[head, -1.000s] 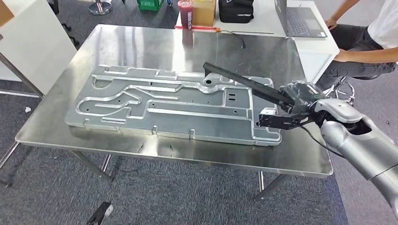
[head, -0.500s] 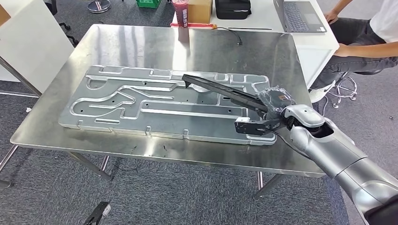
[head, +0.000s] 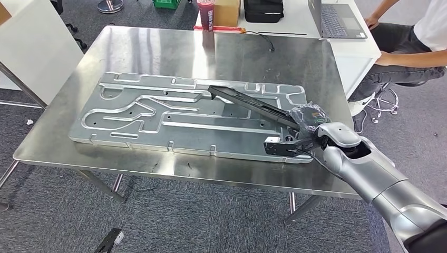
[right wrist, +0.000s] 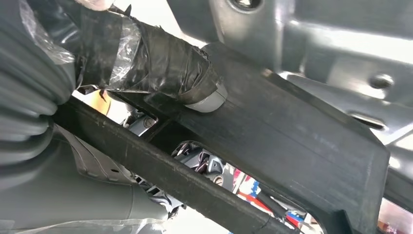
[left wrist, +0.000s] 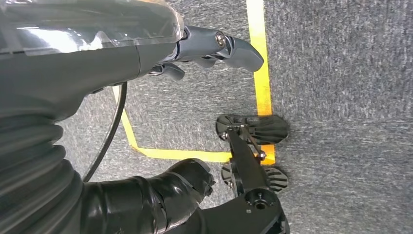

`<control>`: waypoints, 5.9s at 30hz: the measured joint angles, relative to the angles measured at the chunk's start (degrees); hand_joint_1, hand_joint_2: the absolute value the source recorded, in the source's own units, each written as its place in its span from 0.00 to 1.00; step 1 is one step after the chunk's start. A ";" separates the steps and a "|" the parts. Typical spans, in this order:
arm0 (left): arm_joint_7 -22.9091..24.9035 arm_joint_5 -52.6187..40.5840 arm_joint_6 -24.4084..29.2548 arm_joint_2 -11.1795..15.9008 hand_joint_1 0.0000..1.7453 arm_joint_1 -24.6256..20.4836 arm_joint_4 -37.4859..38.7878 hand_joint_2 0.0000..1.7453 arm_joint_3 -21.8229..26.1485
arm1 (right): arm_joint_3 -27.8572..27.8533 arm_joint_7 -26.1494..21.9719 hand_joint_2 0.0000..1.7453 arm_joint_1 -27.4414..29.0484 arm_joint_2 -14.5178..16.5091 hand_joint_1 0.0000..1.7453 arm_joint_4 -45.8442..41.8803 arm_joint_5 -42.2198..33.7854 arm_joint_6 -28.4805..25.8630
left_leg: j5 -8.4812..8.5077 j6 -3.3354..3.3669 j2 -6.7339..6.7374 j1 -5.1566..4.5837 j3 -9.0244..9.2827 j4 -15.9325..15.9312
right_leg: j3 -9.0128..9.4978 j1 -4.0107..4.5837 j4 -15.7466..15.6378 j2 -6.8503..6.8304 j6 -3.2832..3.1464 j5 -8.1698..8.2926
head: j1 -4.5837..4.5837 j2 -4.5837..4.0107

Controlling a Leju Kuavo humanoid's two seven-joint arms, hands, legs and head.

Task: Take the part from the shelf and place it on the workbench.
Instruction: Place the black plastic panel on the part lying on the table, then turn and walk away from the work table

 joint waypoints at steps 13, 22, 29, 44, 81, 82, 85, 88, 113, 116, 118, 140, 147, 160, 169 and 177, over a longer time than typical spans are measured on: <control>0.33 0.08 -0.40 -0.07 0.00 -0.34 -0.02 1.00 0.78 | 0.16 0.45 1.00 -0.71 0.83 1.00 0.77 1.56 0.15 | 0.10 -0.29 -0.20 -0.17 0.49 0.08 | 0.68 0.16 0.28 -0.37 -0.59 -0.34 | 0.15 0.00; 0.33 -0.05 -0.84 -0.06 0.00 -0.34 -0.02 1.00 1.04 | 0.16 0.45 1.00 -0.75 0.86 1.00 1.14 1.78 0.16 | 0.12 -0.31 -0.20 -0.17 0.56 0.08 | 0.69 0.35 0.32 -0.37 -0.56 -0.29 | 0.15 0.00; 0.59 -0.11 -0.24 -0.07 0.00 -0.36 -0.02 1.00 1.07 | 0.16 0.45 0.00 -0.77 0.86 0.00 1.50 2.16 0.17 | 0.12 -0.32 -0.20 -0.14 0.65 0.08 | 0.68 0.40 0.47 -0.34 -0.58 -0.32 | 0.14 0.00; 2.05 -0.33 1.36 -0.08 0.00 -0.40 -0.02 1.00 1.10 | 0.16 0.45 0.00 -0.88 1.31 0.00 1.61 2.25 0.20 | 0.20 -0.45 -0.19 -0.13 0.78 0.08 | 0.71 0.40 0.61 -0.29 -0.60 -0.32 | 0.14 0.00; 8.49 0.61 4.69 -0.45 0.00 -0.24 -0.02 0.25 4.05 | -3.96 3.93 0.00 3.44 1.95 0.00 -24.46 -2.92 -0.89 | 1.37 1.03 0.54 0.58 1.62 -1.51 | -3.40 -0.41 12.84 -0.08 0.80 -8.45 | 0.18 0.00; 8.75 0.53 4.95 -0.48 0.00 -0.19 -0.02 0.50 4.08 | -4.20 4.10 0.00 4.09 1.73 0.00 -26.29 -2.61 -1.00 | 1.40 0.97 0.53 0.65 1.52 -1.42 | -4.26 -0.69 15.49 -0.10 1.09 -9.37 | 0.20 0.00; 9.63 0.23 5.63 -0.59 0.00 0.01 -0.02 1.00 4.15 | -4.85 4.50 0.00 5.34 0.56 0.00 -30.28 -1.80 -1.26 | 1.51 0.26 0.48 1.20 0.88 -0.74 | -0.87 -1.65 10.78 -0.20 1.99 -6.25 | 0.21 0.00; 10.21 0.07 6.16 -0.62 0.00 0.10 -0.11 1.00 4.25 | -5.86 4.54 0.00 5.59 -0.93 0.00 -32.64 -1.35 -1.90 | 1.71 -1.33 0.27 1.44 0.17 0.13 | 3.84 -1.69 2.15 0.24 1.91 -3.46 | 0.14 -0.01; 9.61 -0.75 5.68 -0.73 0.00 0.44 -0.50 1.00 5.20 | -15.62 4.14 0.00 12.81 -14.66 0.00 -39.56 -6.52 -3.08 | -0.65 2.41 0.68 -1.02 3.00 -0.63 | -6.88 0.13 16.62 -0.14 0.37 -7.63 | -0.35 0.00; 9.46 -0.77 5.79 -0.75 0.00 0.43 -0.50 1.00 5.32 | -16.68 4.14 0.00 14.43 -16.27 0.00 -40.52 -6.92 -3.15 | 0.67 1.82 0.71 -0.88 0.59 0.18 | -1.06 -0.45 11.97 -0.18 0.78 -4.50 | -0.36 0.00; 9.40 -0.77 5.80 -0.77 0.00 0.38 -0.50 1.00 5.35 | -17.33 4.16 0.00 14.75 -16.92 0.00 -41.16 -6.97 -3.21 | 1.33 1.14 0.73 -0.89 -0.50 0.75 | 4.41 -0.36 4.18 -0.13 0.55 -4.48 | -0.42 0.00; 11.25 -3.96 6.96 -1.01 0.00 0.38 -0.58 1.00 7.26 | -44.03 3.04 0.00 59.99 -22.43 0.00 -52.72 -14.71 -7.36 | -4.56 2.48 0.41 -0.77 7.51 -1.10 | -3.87 0.03 4.71 -0.81 0.69 -1.66 | -0.58 0.00; 11.82 -5.95 7.85 -1.00 0.00 0.41 -0.61 1.00 7.25 | -50.51 4.74 0.00 73.13 -14.91 0.00 -49.55 -19.14 -5.88 | -0.65 2.42 2.65 -1.31 1.63 0.03 | 1.86 -0.27 10.40 -1.46 1.10 -4.95 | -0.56 0.00; 11.88 -9.37 9.27 -1.71 0.00 -0.08 -0.62 1.00 6.84 | -69.30 -4.76 0.00 66.10 1.82 0.00 6.48 -28.52 -1.71 | -10.54 -0.64 0.62 -1.09 0.20 15.25 | 2.05 0.66 -1.59 1.06 -2.35 0.23 | -0.68 0.00; 10.97 -9.64 10.52 -3.87 0.00 0.66 -0.98 1.00 6.56 | -85.93 4.46 0.00 63.31 10.21 0.00 29.12 -39.43 -3.45 | -7.52 2.33 -1.51 -1.20 12.22 -2.63 | -3.25 0.41 1.00 3.99 -0.05 3.00 | -0.53 -0.01; 11.66 -9.41 12.17 -4.34 0.00 0.49 -1.07 1.00 6.66 | -90.60 0.21 0.00 61.42 14.16 0.00 32.47 -38.14 -2.40 | -2.99 2.21 4.87 -1.09 5.55 -1.48 | -0.37 -1.72 13.33 -0.86 2.44 -3.96 | -0.31 0.00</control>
